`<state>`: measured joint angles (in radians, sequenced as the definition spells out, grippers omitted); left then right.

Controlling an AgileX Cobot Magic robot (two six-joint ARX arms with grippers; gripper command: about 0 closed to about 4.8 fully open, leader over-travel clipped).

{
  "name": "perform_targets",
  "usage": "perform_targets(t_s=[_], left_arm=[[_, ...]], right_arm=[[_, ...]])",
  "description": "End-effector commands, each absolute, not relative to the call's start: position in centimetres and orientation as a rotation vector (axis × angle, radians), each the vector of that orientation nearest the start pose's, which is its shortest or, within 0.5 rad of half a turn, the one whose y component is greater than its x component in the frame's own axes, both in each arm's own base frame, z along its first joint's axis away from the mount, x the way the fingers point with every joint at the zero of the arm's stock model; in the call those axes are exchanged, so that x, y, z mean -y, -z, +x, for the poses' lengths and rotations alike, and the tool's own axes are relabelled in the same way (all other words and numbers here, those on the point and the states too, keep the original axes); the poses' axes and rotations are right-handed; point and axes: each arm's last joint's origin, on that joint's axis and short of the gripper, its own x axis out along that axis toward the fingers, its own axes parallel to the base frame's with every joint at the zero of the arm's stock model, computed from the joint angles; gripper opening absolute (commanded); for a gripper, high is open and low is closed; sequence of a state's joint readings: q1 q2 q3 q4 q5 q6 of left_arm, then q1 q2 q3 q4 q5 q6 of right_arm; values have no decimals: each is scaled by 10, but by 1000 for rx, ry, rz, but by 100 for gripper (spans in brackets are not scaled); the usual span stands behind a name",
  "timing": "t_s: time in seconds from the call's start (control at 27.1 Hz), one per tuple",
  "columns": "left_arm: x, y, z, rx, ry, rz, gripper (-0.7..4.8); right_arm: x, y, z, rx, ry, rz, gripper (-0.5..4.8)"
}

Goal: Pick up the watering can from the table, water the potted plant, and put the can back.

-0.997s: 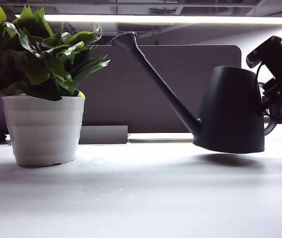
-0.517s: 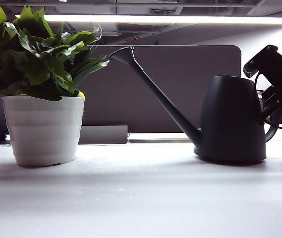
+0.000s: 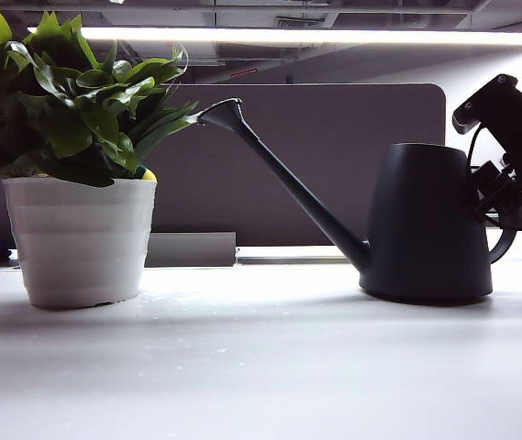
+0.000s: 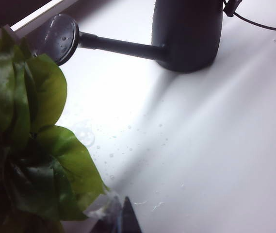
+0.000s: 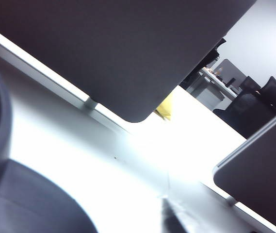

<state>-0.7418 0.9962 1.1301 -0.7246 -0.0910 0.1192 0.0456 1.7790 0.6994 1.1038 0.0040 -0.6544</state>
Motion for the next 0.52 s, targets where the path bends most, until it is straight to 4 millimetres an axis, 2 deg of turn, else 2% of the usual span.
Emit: perform_targets(t_s=[0.04,0.15,0.37,0.52], left_arm=[[127,-365,143,-502,663,352,-6],[127,-365,143,-503,664,352,-6],[126,-365,142,-503,664,354,-6],[121,-366,136,-521,663,361,-6]], right_arm=[[-17,-182,337,2,13,-651,214],[-22,-184,331,-61,27,-655,255],[-35,-186,315,-118,6,-627,258],[-35,-178,297,-266,-21,-626,257]])
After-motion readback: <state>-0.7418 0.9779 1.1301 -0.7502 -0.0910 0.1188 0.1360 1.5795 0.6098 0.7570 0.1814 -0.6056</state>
